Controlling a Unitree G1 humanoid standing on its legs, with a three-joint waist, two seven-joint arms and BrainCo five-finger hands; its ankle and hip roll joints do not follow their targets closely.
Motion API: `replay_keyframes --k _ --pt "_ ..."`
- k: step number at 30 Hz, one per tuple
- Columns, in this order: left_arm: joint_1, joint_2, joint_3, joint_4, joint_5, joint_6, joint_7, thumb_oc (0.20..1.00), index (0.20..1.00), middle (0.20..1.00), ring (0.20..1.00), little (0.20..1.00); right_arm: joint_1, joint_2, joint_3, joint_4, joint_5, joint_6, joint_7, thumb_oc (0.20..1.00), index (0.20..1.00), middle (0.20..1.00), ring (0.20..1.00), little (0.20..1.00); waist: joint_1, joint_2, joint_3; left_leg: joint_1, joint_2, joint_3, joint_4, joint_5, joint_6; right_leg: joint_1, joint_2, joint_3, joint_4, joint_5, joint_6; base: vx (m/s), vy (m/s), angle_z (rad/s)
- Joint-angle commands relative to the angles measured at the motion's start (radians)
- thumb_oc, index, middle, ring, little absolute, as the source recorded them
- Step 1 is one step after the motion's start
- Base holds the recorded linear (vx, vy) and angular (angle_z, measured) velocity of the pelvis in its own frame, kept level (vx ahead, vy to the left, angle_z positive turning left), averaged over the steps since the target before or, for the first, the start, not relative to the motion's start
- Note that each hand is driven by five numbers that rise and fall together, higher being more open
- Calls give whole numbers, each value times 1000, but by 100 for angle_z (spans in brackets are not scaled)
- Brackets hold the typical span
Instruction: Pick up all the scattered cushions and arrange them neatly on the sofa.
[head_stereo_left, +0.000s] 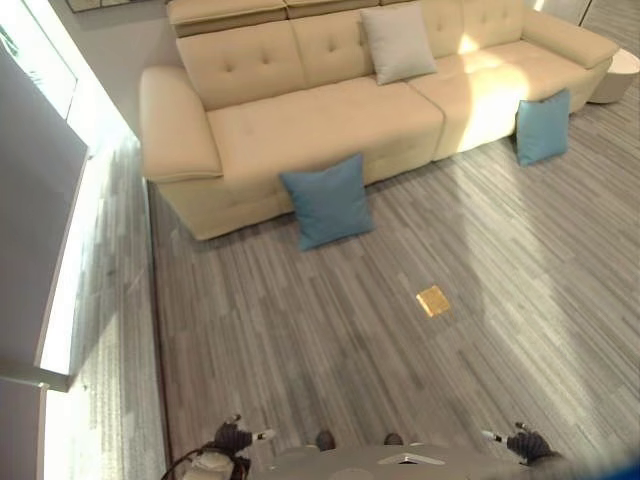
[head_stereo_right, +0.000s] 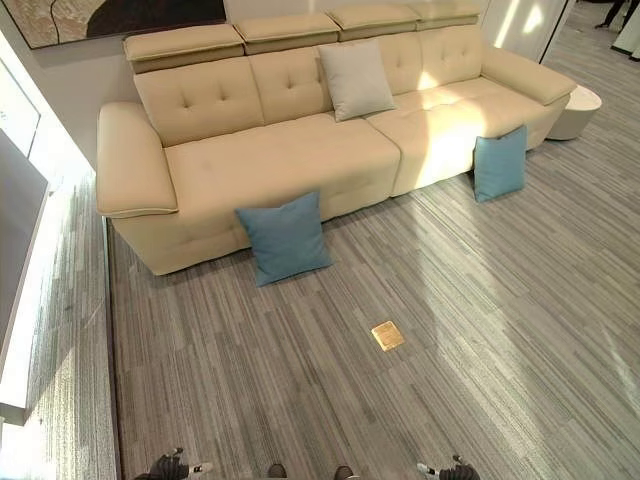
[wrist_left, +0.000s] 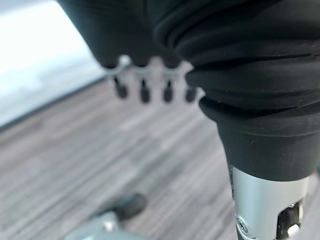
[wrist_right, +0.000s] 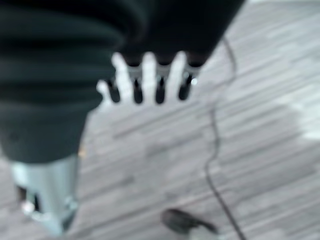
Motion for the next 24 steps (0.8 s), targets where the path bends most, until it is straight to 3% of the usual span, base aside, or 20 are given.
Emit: replay_keyframes --k 1,18,20,22,23,24 --pt "-94 -33 7 48 42 -11 18 1000 1000 1000 1000 1000 -45 -25 15 53 -20 9 -4 1000 1000 1000 1000 1000 20 20 16 27 43 2 10 -16 -109 14 -48 -31 10 -17 117 38 -2 4" --pt "-121 -52 -30 59 65 -4 18 1000 1000 1000 1000 1000 -84 -5 60 49 -51 19 -5 1000 1000 1000 1000 1000 26 18 29 3 26 13 10 -29 -84 -21 -58 -5 10 -1 125 11 14 -2" --pt "-131 -45 -31 80 78 -2 14 1000 1000 1000 1000 1000 -125 -19 66 44 -68 24 -1 1000 1000 1000 1000 1000 44 19 45 -17 0 10 10 -36 -52 -90 -90 20 95 10 141 15 228 -57" --pt "-148 -31 -42 72 88 -4 6 1000 1000 1000 1000 1000 -146 -27 73 36 -76 24 7 1000 1000 1000 1000 1000 41 27 73 -17 -10 11 10 -41 -25 -215 -116 40 321 17 160 -7 204 -73" --pt "-148 -31 -42 72 88 -4 6 1000 1000 1000 1000 1000 -146 -27 73 36 -76 24 7 1000 1000 1000 1000 1000 41 27 73 -18 -10 11 10 -41 -25 -216 -116 40 322 17 160 22 173 -31" --pt "-164 -21 -52 71 98 -4 5 1000 1000 1000 1000 1000 -160 -28 84 23 -75 19 9 1000 1000 1000 1000 1000 33 32 97 -5 -12 2 10 -52 -15 -297 -112 64 428 27 154 75 93 -2"
